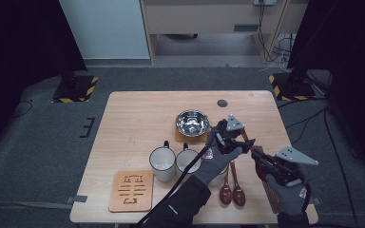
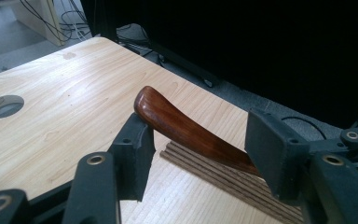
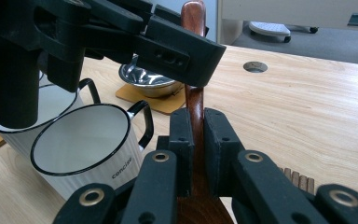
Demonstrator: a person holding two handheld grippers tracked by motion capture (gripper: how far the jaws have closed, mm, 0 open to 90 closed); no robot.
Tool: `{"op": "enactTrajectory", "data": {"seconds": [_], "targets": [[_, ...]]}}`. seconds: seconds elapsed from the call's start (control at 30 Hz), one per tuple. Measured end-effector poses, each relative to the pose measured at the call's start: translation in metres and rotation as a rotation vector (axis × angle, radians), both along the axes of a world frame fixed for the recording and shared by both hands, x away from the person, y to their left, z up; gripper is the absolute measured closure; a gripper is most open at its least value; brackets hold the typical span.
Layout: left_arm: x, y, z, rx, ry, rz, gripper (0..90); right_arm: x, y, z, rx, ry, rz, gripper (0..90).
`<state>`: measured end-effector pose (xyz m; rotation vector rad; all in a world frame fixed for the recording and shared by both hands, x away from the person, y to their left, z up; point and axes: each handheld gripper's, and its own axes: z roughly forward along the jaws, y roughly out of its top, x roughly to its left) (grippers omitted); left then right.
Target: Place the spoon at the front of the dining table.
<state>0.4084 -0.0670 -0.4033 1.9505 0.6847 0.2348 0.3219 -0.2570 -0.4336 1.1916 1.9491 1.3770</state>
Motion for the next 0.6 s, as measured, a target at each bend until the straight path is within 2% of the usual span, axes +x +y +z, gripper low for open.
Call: {"op": "enactTrajectory", "data": {"seconds": [0.33,0.6], "targets": [[-0.0019,-0.0008,0.0004,-0.004,0.005,-0.011,45.1,0.0005,-0.0001,-0.0005,-0.001,0.001,0.004,82.1],[-0.0038,-0.0006,0.0016,-0.005,0.008,-0.014,51.2,0.0014,0.0003,-0.0017,-0.003,0.005,0.006,82.1]]}}
